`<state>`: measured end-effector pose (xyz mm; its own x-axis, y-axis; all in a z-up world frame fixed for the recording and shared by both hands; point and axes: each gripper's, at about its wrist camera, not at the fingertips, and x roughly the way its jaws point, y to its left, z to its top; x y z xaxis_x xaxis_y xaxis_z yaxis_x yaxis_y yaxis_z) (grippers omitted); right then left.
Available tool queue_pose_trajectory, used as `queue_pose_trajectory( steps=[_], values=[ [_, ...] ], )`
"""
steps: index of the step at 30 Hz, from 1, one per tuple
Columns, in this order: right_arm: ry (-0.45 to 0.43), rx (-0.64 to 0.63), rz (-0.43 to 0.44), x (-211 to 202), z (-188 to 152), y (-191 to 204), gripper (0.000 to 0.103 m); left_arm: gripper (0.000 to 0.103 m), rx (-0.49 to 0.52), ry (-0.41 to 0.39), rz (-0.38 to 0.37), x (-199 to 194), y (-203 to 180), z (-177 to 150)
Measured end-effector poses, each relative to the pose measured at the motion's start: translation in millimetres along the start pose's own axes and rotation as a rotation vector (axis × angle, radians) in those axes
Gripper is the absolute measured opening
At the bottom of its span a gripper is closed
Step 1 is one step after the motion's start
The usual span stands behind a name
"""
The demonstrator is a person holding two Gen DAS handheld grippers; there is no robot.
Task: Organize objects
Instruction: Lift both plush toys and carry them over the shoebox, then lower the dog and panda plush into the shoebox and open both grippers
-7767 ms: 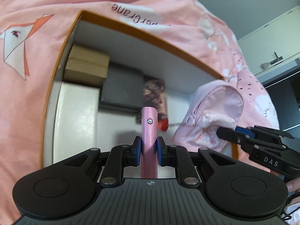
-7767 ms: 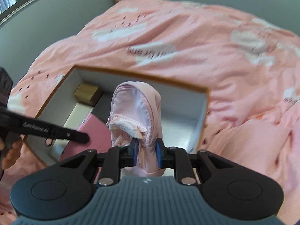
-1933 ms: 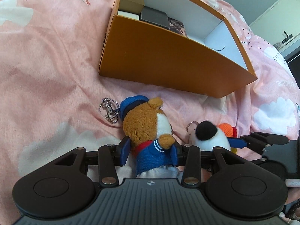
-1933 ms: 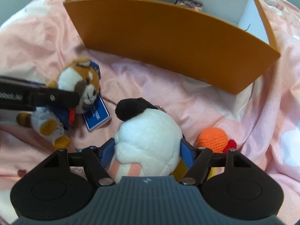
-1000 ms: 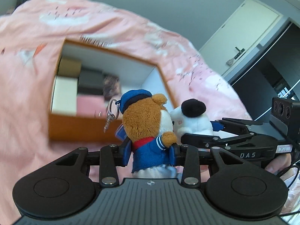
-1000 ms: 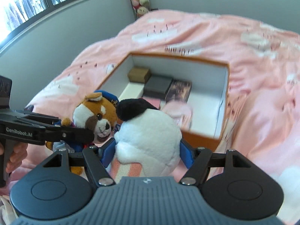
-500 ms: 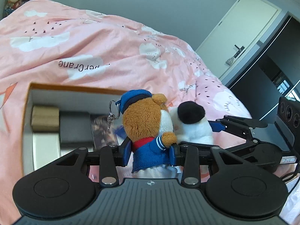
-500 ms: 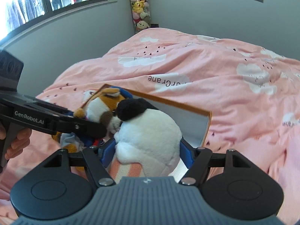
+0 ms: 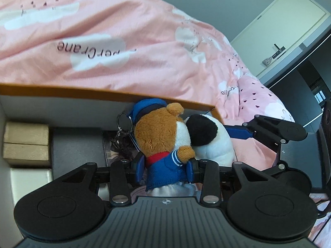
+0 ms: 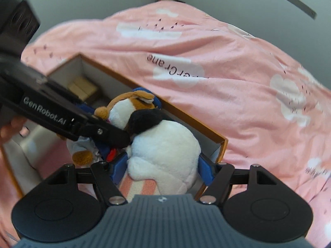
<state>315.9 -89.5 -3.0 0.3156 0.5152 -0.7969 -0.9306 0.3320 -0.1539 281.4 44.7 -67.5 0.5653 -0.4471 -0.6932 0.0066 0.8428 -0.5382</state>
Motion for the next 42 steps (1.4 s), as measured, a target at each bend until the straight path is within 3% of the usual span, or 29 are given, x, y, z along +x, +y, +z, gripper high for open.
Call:
queue_pose_trajectory(
  steps=[14, 20, 22, 28, 32, 38, 42],
  values=[
    [0.067, -0.224, -0.078, 30.0, -5.5, 13.0, 0.08, 0.046, 0.013, 0.094, 0.023, 28.0, 7.0, 0.1],
    [0.052, -0.296, -0.077, 12.6, -5.4, 17.5, 0.084, 0.055, 0.03, 0.115, 0.037, 28.8, 5.2, -0.8],
    [0.058, -0.307, -0.076, 8.1, -7.1, 18.5, 0.083, 0.067, 0.032, 0.113, 0.028, 25.2, 4.3, -0.3],
    [0.071, -0.3, -0.057, -6.8, -14.9, 19.0, 0.068, 0.076, 0.092, 0.12, 0.057, 0.5, -4.3, -2.2],
    [0.094, -0.283, 0.01, -16.1, -20.0, 22.1, 0.05, 0.075, 0.125, 0.166, 0.086, -13.7, -4.6, -7.8],
    [0.159, -0.385, 0.048, -13.2, -30.6, 44.1, 0.032, 0.067, 0.121, 0.197, 0.145, -8.8, 0.4, -15.7],
    [0.231, -0.453, 0.023, 0.0, -34.9, 54.4, 0.03, 0.061, 0.095, 0.204, 0.159, 0.4, 3.7, -15.4]
  ],
)
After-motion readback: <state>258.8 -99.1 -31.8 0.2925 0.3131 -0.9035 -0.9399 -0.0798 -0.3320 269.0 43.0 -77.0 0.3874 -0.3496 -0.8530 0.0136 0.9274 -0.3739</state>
